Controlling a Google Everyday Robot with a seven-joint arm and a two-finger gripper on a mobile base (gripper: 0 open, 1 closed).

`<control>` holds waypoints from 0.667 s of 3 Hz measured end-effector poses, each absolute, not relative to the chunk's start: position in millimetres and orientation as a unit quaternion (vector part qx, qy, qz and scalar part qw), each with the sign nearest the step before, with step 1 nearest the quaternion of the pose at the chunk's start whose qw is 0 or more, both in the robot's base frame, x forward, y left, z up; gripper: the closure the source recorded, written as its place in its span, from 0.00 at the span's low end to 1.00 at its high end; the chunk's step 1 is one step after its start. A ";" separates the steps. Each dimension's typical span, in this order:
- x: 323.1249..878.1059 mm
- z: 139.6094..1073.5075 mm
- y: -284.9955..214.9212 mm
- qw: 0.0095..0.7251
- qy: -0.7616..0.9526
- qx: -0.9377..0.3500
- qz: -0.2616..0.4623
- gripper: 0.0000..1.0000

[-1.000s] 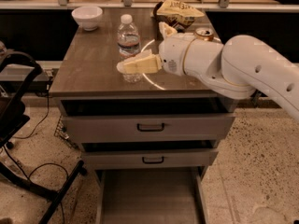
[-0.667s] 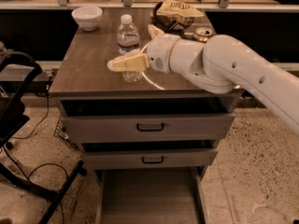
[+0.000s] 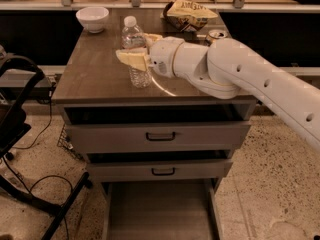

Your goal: Place water bottle into white bowl

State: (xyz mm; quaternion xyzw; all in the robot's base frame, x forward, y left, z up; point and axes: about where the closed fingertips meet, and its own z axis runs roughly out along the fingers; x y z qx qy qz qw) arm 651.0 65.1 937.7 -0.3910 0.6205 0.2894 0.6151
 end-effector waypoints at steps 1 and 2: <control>650.1 938.3 68.8 0.615 0.619 -0.393 0.291 0.80; 649.4 938.7 70.7 0.614 0.618 -0.394 0.292 1.00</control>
Offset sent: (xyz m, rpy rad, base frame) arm -0.0006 0.0023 0.0004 0.0001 -0.0004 0.0037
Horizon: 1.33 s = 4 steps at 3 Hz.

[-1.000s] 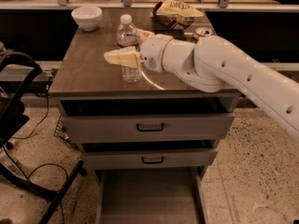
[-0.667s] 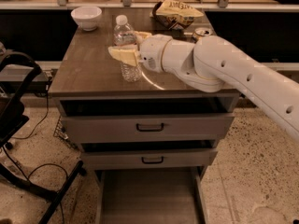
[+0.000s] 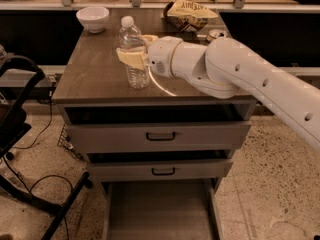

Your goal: Place water bottle into white bowl

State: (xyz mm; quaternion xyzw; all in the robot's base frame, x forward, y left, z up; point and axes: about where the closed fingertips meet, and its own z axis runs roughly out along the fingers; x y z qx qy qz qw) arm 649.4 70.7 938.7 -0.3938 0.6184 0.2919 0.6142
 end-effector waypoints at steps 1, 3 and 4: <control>659.5 968.9 87.6 0.625 0.594 -0.409 0.300 1.00; 734.2 1125.3 130.7 0.669 0.566 -0.396 0.275 1.00; 765.0 1148.1 162.2 0.670 0.578 -0.386 0.261 1.00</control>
Offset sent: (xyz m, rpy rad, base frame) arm 0.0916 0.1042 0.1910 0.0633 -0.0824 0.0759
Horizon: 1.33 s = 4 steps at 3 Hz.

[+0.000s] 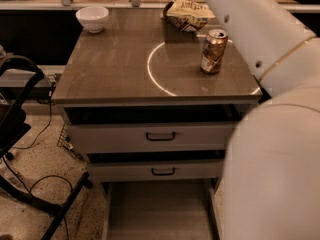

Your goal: Place water bottle into white bowl

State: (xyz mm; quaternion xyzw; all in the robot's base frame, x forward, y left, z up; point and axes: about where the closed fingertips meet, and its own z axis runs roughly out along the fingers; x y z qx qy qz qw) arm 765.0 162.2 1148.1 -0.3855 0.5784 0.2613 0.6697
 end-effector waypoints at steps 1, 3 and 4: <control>770.8 1151.9 190.9 0.660 0.588 -0.381 0.271 1.00; 784.9 1144.2 197.9 0.659 0.595 -0.375 0.266 1.00; 830.6 1132.4 205.6 0.662 0.611 -0.356 0.249 1.00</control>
Offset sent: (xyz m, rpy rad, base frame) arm 0.0061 0.0278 0.0046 0.0044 0.0317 0.0045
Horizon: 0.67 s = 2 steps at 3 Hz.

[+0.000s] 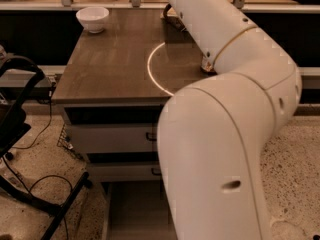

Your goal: Place water bottle into white bowl

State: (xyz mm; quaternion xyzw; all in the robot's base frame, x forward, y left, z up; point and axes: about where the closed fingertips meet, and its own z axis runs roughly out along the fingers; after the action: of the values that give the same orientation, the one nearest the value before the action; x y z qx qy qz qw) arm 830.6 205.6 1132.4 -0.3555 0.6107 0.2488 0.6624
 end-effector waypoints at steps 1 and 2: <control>890.2 1090.3 218.6 0.655 0.629 -0.347 0.232 1.00; 912.4 1089.6 214.0 0.668 0.627 -0.334 0.223 1.00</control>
Offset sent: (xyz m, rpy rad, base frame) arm 0.1677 0.0002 -0.0010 0.0184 -0.0276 -0.1174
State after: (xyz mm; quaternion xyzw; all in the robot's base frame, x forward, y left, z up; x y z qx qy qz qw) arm 912.4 214.0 1089.6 -0.3339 0.6270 0.2225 0.6677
